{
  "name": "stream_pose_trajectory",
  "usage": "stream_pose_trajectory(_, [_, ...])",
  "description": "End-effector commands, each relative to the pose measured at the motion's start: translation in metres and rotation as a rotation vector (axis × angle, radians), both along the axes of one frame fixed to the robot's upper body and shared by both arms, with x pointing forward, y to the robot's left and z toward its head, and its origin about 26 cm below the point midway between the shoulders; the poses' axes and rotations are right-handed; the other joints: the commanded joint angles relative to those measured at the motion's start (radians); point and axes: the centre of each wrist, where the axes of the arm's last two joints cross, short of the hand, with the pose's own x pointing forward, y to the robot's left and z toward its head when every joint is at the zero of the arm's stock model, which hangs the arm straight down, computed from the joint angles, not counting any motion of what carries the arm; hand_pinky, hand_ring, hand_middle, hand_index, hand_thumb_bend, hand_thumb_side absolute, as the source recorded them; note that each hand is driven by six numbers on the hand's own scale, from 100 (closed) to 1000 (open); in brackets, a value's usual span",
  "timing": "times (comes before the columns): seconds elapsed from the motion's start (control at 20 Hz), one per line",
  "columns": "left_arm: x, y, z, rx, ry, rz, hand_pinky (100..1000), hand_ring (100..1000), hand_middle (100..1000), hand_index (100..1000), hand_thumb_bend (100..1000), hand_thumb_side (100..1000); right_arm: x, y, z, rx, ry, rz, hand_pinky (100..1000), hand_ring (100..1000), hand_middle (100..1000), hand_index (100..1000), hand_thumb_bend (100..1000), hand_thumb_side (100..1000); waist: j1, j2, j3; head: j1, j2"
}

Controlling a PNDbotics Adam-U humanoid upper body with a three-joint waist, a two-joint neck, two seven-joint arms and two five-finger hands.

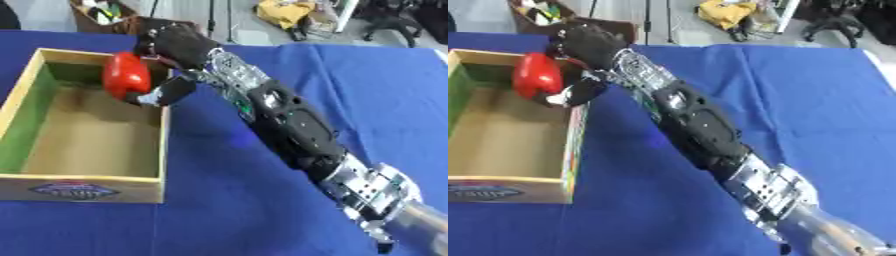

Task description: Pick up objects on the table and place them in the box.

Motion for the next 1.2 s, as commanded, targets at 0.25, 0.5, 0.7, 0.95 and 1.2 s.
stream_pose_trajectory(0.25, [-0.004,0.001,0.008,0.016,-0.030,0.000,165,459,534,667,100,891,-0.005,-0.003,0.007,-0.077,0.043,-0.077,914,932,637,765,248,926,0.008,-0.016,0.001,-0.008,-0.004])
stream_pose_trajectory(0.5, [-0.004,0.001,0.008,0.016,-0.030,0.001,164,458,534,667,100,891,-0.007,-0.003,0.006,-0.084,0.049,-0.086,916,938,626,752,228,916,0.010,-0.015,0.001,-0.013,-0.008])
stream_pose_trajectory(0.7, [-0.004,0.001,0.008,0.013,-0.030,0.003,164,458,534,667,100,891,-0.007,-0.003,0.007,-0.079,0.047,-0.085,914,933,624,751,234,921,0.011,-0.014,0.000,-0.013,-0.009])
stream_pose_trajectory(0.95, [-0.004,0.001,0.008,0.011,-0.030,0.004,164,458,533,667,100,891,-0.011,-0.004,0.012,-0.049,0.039,-0.076,907,907,620,755,244,937,0.014,-0.015,-0.002,-0.016,-0.009])
stream_pose_trajectory(1.2, [-0.004,0.002,0.007,0.008,-0.026,0.009,164,458,533,667,100,892,-0.026,0.003,0.029,-0.004,-0.010,-0.018,924,907,641,798,293,979,0.017,-0.019,-0.007,-0.019,-0.008])
